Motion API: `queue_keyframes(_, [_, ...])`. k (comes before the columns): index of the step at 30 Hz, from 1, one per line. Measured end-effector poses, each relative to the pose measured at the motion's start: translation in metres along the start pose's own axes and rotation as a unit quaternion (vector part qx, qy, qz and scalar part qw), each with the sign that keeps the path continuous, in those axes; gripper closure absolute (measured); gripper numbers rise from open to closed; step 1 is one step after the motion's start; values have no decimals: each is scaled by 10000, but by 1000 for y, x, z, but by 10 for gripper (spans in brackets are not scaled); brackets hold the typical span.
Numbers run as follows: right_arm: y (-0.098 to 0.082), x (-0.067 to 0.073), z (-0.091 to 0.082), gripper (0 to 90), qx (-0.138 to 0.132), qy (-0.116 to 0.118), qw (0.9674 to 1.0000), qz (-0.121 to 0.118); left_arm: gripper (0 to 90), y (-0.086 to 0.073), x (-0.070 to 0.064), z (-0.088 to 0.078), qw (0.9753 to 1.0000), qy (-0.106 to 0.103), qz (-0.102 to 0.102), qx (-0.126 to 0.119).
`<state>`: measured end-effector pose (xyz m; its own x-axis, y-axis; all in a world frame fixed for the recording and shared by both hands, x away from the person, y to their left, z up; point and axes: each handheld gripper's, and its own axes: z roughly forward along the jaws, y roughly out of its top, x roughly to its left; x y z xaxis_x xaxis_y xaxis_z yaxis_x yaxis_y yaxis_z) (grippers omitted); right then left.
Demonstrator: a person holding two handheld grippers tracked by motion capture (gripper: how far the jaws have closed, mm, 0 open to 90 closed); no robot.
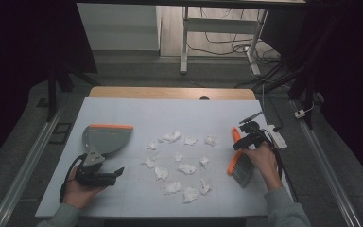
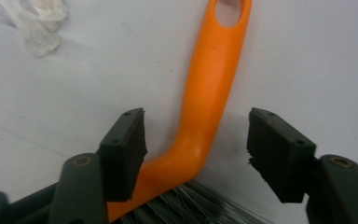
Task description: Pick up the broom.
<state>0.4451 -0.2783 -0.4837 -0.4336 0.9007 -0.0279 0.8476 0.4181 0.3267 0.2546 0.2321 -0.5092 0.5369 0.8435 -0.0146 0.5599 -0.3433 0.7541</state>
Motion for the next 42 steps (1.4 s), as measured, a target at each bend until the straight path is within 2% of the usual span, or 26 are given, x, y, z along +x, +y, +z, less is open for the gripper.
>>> queue_keyframes(3, [1, 1, 3, 433, 119, -130, 9998, 44, 172, 0, 0, 0, 10000, 15, 5, -10])
queue_keyframes(8, [1, 2, 6, 517, 185, -22, 9996, 221, 172, 0, 0, 0, 10000, 5, 5, -11])
queue_keyframes(11, [1, 2, 6, 562, 197, -121, 9992, 332, 172, 0, 0, 0, 10000, 13, 33, -4])
queue_keyframes(13, [1, 4, 6, 603, 191, -270, 9986, 423, 173, 0, 0, -1, 10000, 23, 40, 5])
queue_keyframes(16, [1, 5, 6, 648, 152, -333, 9976, 588, 173, -1, 0, -2, 10000, 37, 36, -5])
queue_keyframes(19, [0, 7, 6, 699, 137, -382, 9979, 505, 174, -1, 0, -4, 10000, 48, 31, -21])
queue_keyframes(21, [0, 10, 6, 701, 90, -454, 9979, 462, 174, -1, 0, -4, 10000, 58, 29, -25])
queue_keyframes(24, [-2, 10, 6, 704, 18, -435, 9985, 340, 174, -1, -1, -4, 10000, 59, 30, -26])
queue_keyframes(31, [-7, 4, 4, 705, -144, -220, 9996, 119, 174, -2, 1, -4, 10000, 65, 24, -33])
queue_keyframes(33, [-9, 2, 0, 705, -268, -140, 9995, 102, 174, -2, 1, -4, 10000, 70, 4, -39])
queue_keyframes(34, [-12, -1, -5, 705, -451, 9, 9989, 151, 174, -2, 2, -4, 10000, 74, -7, -44])
queue_keyframes(35, [-12, -1, -5, 705, -451, 9, 9989, 151, 174, -2, 2, -4, 10000, 79, -11, -47])
queue_keyframes(39, [-19, -11, -18, 706, -797, 314, 9961, 207, 174, -1, 1, -4, 10000, 74, 14, -50])
queue_keyframes(42, [-25, -19, -28, 706, -1071, 575, 9922, 272, 173, -1, 0, -4, 10000, 77, 14, -54])
